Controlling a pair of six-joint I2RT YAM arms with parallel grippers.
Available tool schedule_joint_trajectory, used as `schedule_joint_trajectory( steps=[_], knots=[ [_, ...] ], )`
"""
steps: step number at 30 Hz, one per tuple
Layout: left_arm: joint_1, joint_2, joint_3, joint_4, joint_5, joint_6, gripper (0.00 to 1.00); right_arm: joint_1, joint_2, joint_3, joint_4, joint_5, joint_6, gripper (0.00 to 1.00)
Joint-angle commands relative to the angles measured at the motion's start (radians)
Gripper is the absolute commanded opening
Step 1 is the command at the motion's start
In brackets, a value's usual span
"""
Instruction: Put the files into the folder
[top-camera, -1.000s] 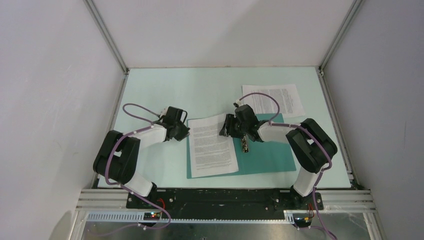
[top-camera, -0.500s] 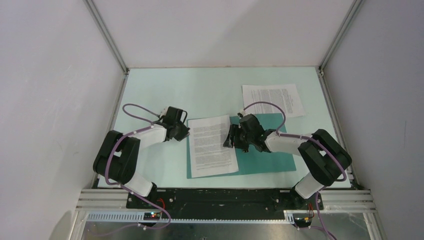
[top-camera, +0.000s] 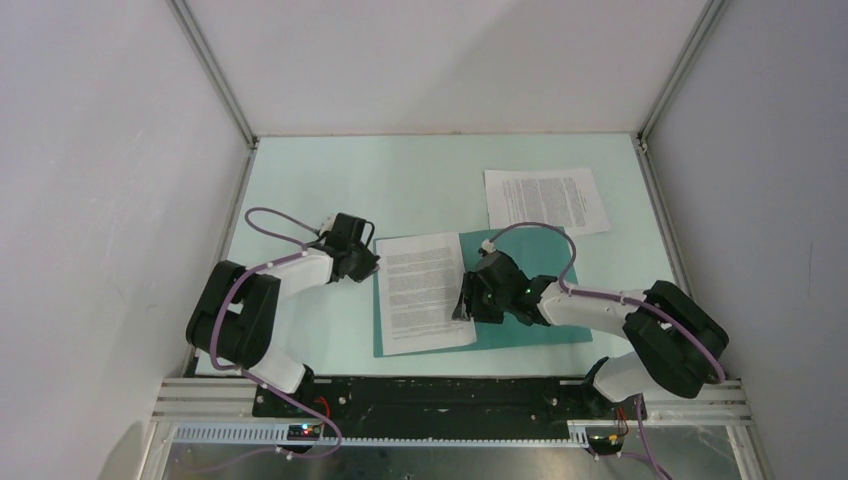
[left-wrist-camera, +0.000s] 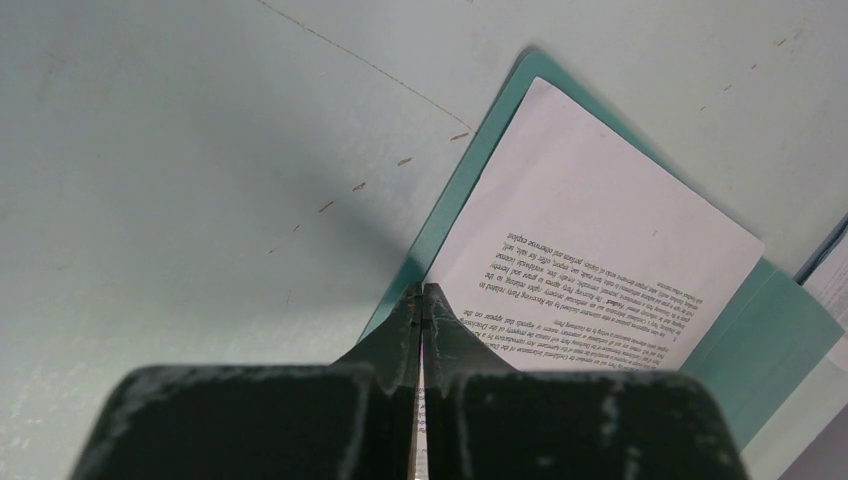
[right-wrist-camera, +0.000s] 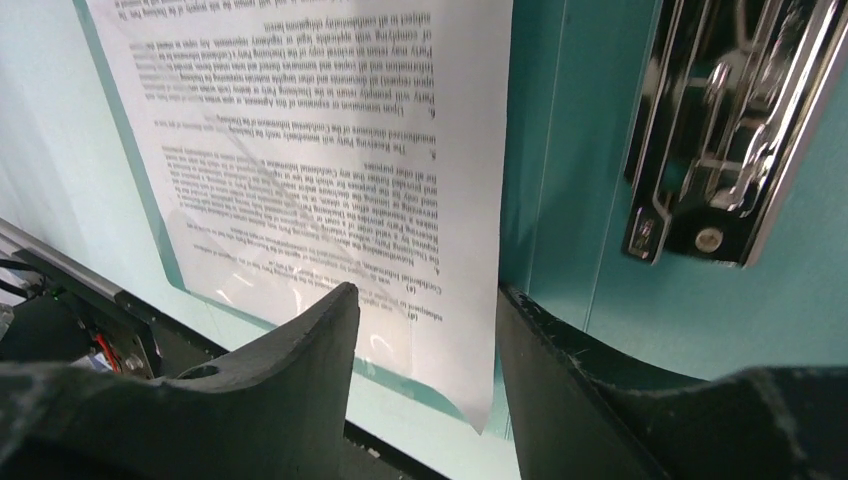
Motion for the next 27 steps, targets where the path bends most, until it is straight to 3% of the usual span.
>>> schedule_joint_trajectory(
  steps=[1,13,23,27],
  knots=[
    [0.011,0.019,-0.038,-0.09,-0.041,0.003,0.0,0.043,-0.034,-0.037,-0.072,0.047,0.066,0.56],
    [0.011,0.015,-0.036,-0.09,-0.038,0.004,0.0,0.113,-0.07,-0.079,-0.15,0.114,0.152,0.45],
    [0.012,0.019,-0.035,-0.09,-0.04,0.005,0.0,0.115,-0.124,-0.128,-0.165,0.135,0.191,0.43],
    [0.011,0.019,-0.034,-0.09,-0.04,0.006,0.0,0.119,-0.112,-0.132,-0.148,0.12,0.197,0.33]
  ],
)
